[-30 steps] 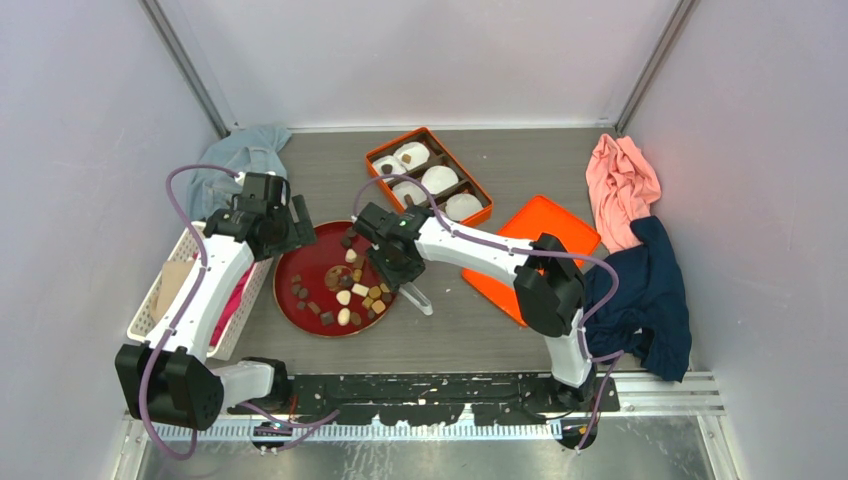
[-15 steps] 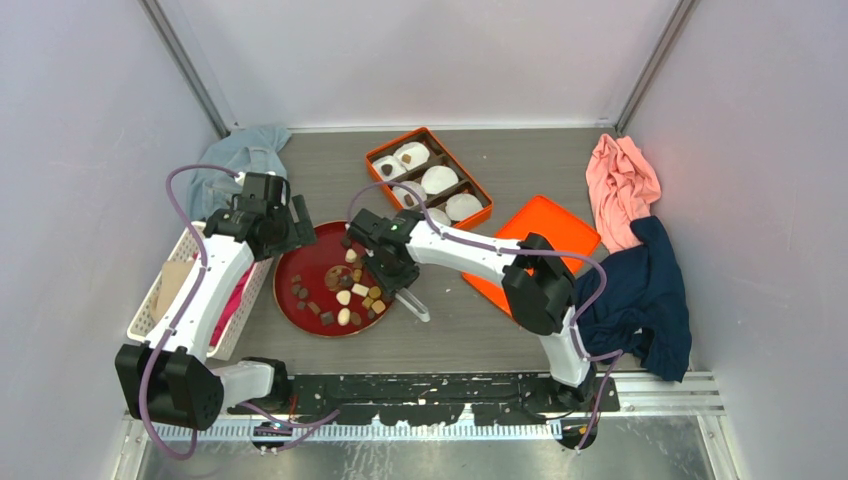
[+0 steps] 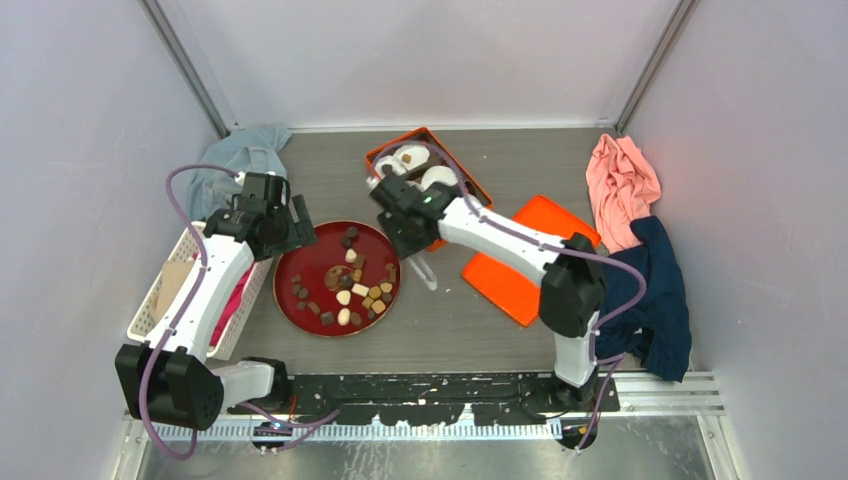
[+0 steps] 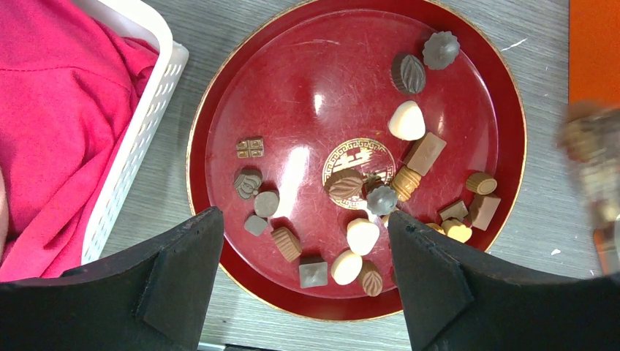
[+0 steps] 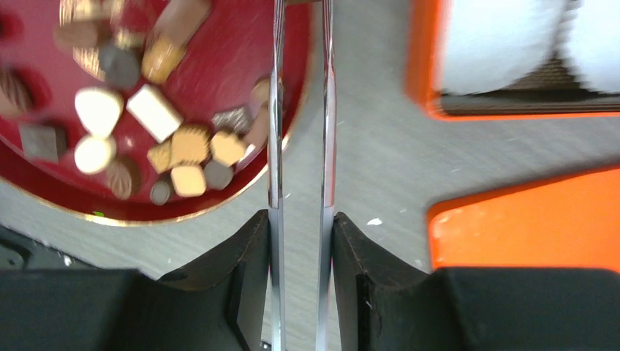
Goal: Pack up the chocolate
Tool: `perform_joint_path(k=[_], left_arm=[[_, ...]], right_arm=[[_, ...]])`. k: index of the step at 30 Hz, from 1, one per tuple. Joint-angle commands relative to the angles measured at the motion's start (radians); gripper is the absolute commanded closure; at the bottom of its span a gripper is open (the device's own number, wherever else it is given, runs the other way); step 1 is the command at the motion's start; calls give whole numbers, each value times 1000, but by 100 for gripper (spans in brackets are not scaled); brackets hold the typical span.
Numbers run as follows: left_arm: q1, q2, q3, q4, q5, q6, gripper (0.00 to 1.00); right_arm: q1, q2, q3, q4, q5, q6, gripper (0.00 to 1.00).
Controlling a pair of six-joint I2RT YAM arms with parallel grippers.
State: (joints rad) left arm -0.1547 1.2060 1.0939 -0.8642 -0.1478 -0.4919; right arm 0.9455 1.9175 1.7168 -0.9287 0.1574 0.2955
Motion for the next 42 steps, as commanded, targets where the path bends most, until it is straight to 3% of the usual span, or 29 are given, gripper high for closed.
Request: perform_joint_path(k=[1, 6, 12, 28, 42], left_arm=[[4, -14, 22, 41, -15, -5, 17], [3, -15, 21, 41, -14, -4, 17], [4, -21, 17, 39, -15, -5, 17], [4, -34, 12, 27, -52, 13, 17], [4, -13, 18, 34, -39, 9, 17]], right_arm=[[-164, -130, 9, 94, 13, 46, 93], [-303, -113, 14, 120, 4, 53, 94], [-389, 19, 123, 99, -11, 27, 94], [-435, 234, 285, 75, -2, 26, 91], [-445, 249, 304, 71, -25, 27, 63]])
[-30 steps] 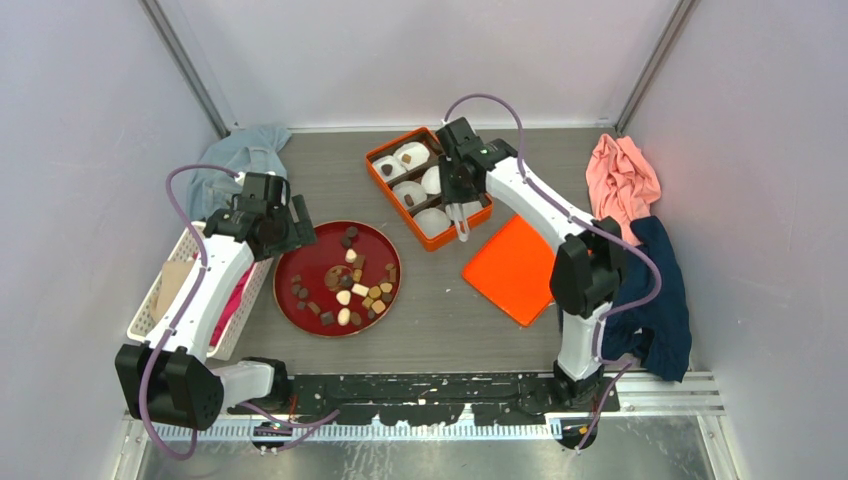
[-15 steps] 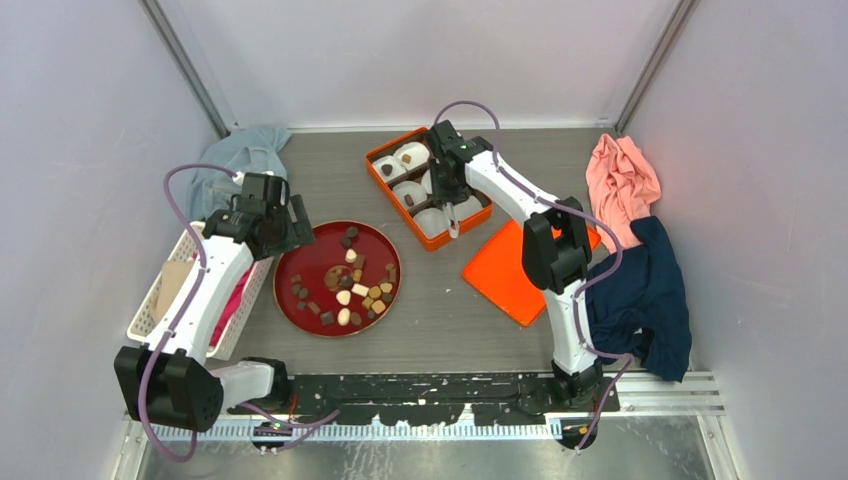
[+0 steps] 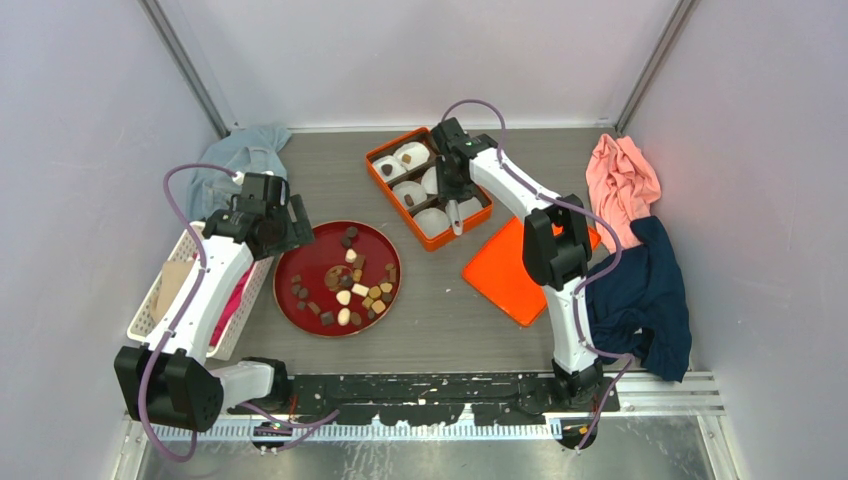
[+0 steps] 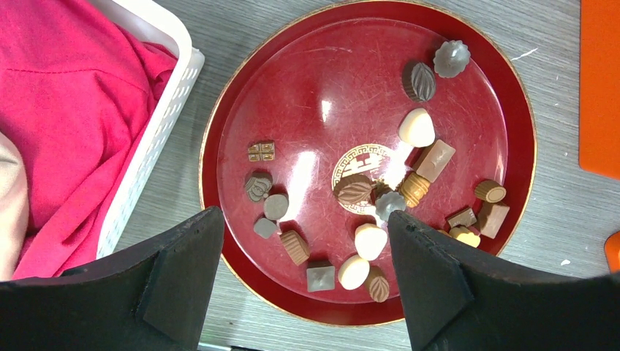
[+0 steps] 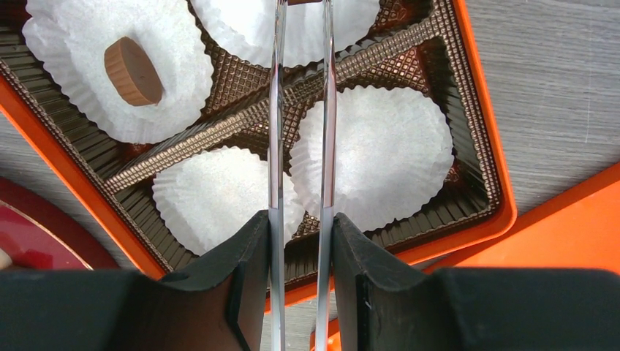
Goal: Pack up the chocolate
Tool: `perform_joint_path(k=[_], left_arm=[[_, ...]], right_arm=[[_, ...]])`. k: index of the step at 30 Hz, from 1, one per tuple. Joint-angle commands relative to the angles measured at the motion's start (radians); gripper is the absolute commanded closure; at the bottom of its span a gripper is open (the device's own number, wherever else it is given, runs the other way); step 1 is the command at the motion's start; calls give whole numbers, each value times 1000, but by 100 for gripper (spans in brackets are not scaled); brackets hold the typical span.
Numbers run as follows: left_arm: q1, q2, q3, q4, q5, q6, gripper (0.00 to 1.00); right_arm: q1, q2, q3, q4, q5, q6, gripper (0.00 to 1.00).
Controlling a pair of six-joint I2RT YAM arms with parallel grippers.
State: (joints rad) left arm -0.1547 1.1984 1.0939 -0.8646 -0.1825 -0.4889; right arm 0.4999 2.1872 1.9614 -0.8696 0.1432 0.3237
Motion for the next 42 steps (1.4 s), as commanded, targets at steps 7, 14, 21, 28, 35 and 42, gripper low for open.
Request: perform_joint_path(k=[7, 14, 21, 28, 35, 42], left_arm=[[4, -5, 19, 36, 6, 0, 17], [4, -10, 23, 34, 7, 0, 17], [3, -10, 33, 29, 10, 1, 17], [3, -8, 34, 27, 6, 2, 17], [4, -9, 33, 28, -16, 4, 17], [4, 18, 40, 36, 1, 4, 17]], right_arm=[[0, -40, 68, 7, -22, -4, 60], [1, -33, 79, -6, -31, -4, 55], [1, -129, 45, 19, -33, 4, 57], [37, -251, -26, 25, -83, 15, 73], [256, -439, -278, 25, -83, 47, 93], [492, -553, -470, 34, -123, 64, 86]])
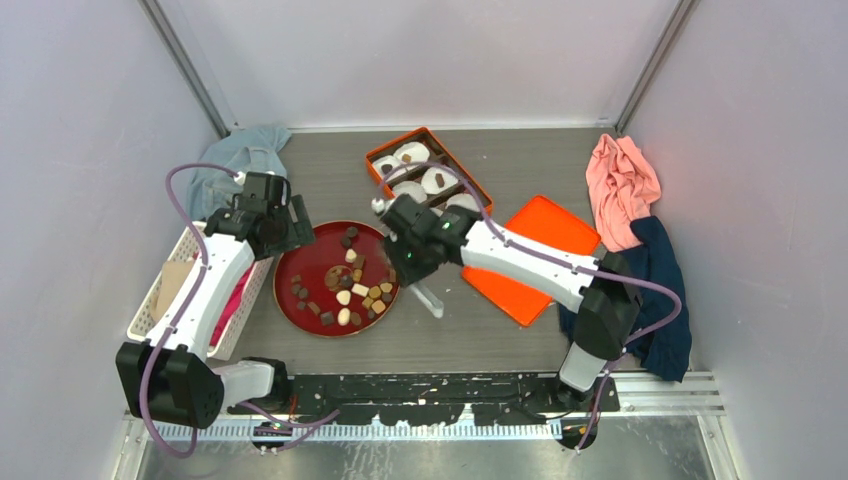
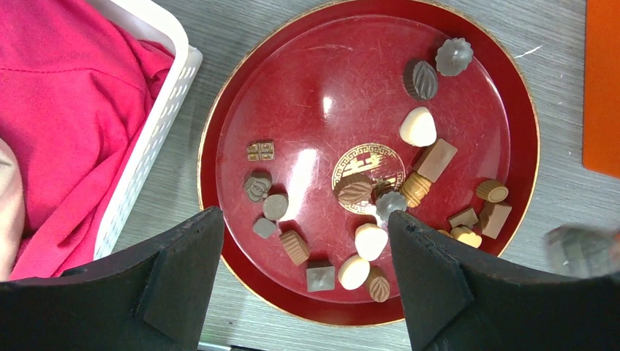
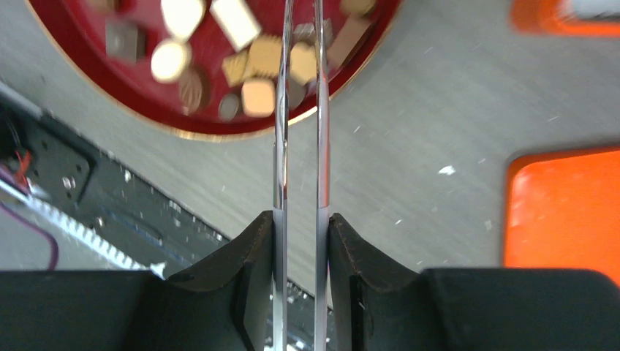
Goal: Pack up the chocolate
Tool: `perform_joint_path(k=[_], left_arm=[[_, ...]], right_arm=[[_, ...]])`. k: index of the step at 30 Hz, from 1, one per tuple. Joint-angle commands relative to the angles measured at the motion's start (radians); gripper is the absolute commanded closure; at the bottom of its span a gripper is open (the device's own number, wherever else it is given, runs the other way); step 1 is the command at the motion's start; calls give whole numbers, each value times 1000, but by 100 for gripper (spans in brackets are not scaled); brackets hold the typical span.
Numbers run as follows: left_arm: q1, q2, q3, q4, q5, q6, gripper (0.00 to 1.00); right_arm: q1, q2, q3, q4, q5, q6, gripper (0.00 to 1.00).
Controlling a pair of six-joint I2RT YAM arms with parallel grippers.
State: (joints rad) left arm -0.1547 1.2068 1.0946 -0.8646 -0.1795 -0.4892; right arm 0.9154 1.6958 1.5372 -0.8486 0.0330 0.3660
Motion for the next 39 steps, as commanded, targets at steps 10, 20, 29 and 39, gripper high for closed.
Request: perform_joint_path(k=[10, 20, 29, 39], left_arm=[[3, 2, 32, 34, -4, 2, 17], [3, -5, 23, 31, -11, 5, 17], [4, 2, 21, 42, 4, -1, 17], [3, 6, 26, 46, 13, -6, 17]], right_arm=[[170, 28, -40, -34, 12, 34, 70], [170, 89, -18, -36, 8, 44, 57], [180, 95, -22, -35, -72, 16, 54], [187, 132, -8, -67, -40, 6, 52]])
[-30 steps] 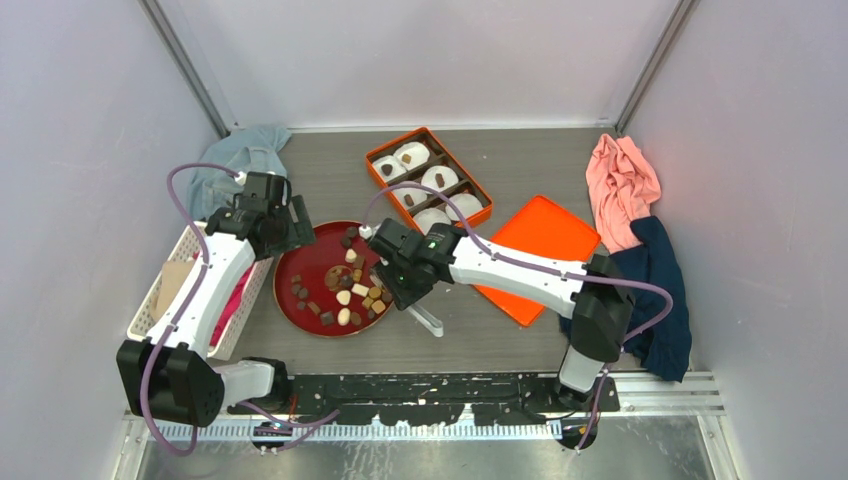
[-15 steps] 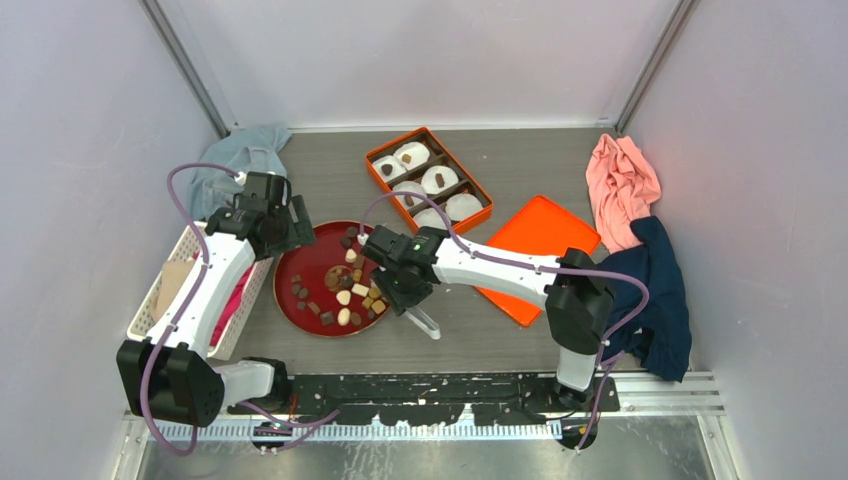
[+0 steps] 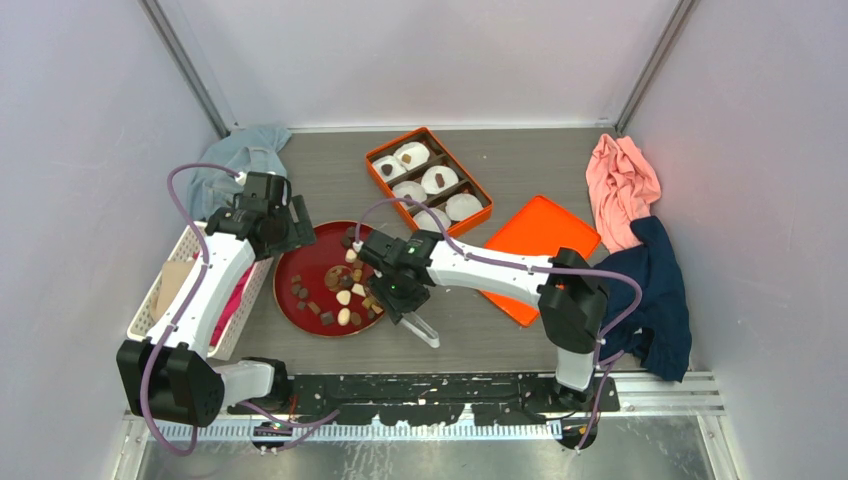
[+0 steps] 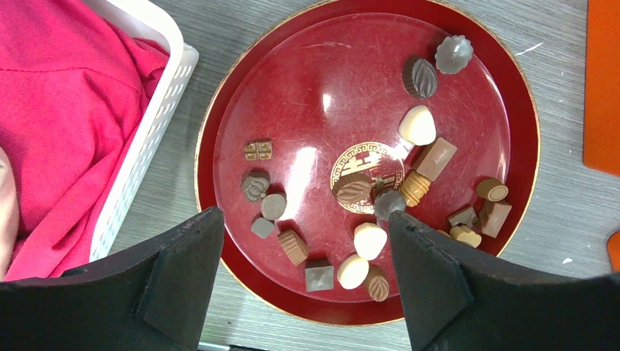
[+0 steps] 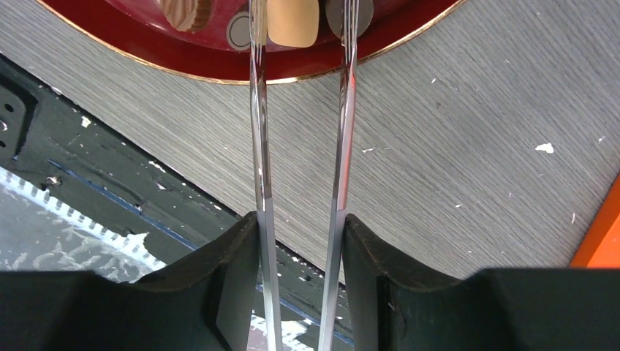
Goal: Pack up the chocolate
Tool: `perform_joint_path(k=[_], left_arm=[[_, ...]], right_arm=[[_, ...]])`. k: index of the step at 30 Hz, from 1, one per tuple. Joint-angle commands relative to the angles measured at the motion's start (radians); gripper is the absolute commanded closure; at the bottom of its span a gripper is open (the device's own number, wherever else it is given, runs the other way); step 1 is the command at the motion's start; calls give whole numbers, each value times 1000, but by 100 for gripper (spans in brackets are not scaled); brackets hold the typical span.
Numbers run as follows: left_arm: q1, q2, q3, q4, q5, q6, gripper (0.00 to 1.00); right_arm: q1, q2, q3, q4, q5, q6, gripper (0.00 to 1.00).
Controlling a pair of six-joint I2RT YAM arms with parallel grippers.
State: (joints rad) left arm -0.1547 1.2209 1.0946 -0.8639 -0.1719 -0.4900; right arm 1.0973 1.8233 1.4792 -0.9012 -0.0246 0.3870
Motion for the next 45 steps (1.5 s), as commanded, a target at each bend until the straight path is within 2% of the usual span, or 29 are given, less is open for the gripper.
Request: perform_joint_path(k=[1, 8, 21, 45], left_arm=[[3, -7, 26, 45, 7, -5, 17], [3, -8, 31, 43, 8, -4, 17], [3, -11, 21, 45, 8, -8, 17], [4, -16, 13, 39, -15, -4, 17]], right_arm=[[5, 9, 56, -20, 21, -13, 52], [2, 22, 79, -60, 119, -10, 57], [10, 34, 139, -163, 42, -133, 54], [11, 135, 236, -211, 64, -198, 54]])
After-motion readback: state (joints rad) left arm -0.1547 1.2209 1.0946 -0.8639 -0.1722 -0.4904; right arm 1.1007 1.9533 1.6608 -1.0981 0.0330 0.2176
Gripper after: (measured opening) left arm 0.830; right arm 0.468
